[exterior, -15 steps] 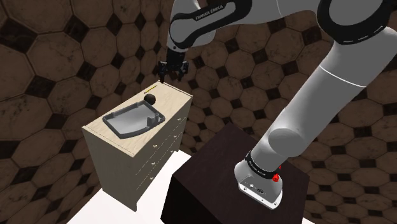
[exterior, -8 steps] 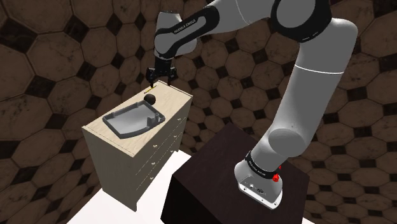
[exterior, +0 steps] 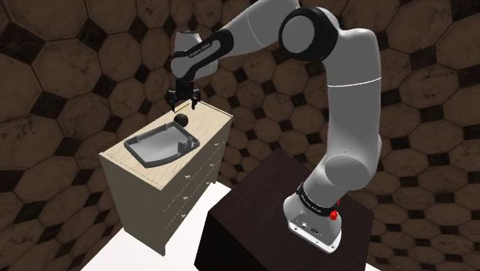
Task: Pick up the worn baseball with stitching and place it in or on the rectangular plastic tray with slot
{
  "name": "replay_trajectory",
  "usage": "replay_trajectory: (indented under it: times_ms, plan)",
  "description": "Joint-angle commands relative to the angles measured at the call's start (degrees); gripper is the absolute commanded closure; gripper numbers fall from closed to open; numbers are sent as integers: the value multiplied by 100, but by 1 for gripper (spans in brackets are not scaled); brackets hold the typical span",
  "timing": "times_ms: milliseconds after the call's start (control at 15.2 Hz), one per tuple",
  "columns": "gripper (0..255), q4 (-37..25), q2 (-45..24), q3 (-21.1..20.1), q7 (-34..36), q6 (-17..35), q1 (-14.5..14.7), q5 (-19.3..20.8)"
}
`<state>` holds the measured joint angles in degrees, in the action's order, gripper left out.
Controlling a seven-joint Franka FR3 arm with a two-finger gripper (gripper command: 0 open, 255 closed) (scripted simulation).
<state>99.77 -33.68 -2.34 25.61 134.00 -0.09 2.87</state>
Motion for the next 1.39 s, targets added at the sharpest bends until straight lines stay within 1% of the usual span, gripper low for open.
replay_trajectory:
  times_ms: [0, 528, 1056, 1122, 1320]
  plan:
    - [0, -524, -501, 42, 55, -44, 16, 20]
    - [0, -643, -966, 63, 70, 300, 24, 38]
    - [0, -642, -965, 63, 70, 300, 24, 38]
    - [255, -642, -965, 63, 70, 300, 24, 38]
    - [255, -642, -965, 63, 70, 300, 24, 38]
